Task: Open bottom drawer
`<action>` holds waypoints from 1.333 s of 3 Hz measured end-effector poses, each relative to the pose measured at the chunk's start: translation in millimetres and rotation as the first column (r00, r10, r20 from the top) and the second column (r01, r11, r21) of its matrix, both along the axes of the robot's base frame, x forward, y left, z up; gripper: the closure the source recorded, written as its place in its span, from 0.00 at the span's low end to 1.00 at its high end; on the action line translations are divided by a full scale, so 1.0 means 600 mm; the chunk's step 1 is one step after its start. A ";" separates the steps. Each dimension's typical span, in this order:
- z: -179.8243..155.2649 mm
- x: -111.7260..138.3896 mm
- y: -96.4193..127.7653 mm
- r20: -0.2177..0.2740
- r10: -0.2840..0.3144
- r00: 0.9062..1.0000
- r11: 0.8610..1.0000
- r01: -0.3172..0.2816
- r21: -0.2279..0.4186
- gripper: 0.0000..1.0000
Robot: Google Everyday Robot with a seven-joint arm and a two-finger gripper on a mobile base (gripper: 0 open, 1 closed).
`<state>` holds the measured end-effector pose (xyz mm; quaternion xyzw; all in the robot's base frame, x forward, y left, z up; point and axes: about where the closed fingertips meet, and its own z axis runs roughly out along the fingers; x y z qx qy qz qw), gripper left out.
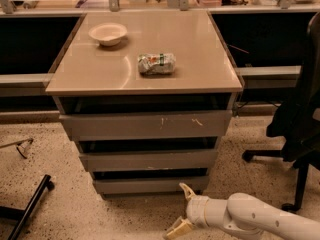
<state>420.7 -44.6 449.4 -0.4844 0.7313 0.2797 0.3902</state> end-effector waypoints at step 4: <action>-0.143 0.146 0.019 0.163 -0.057 0.985 0.993 0.072 -0.088 0.00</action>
Offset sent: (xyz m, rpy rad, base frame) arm 0.0214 -0.0081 -0.0211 -0.0304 -0.0445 -0.0513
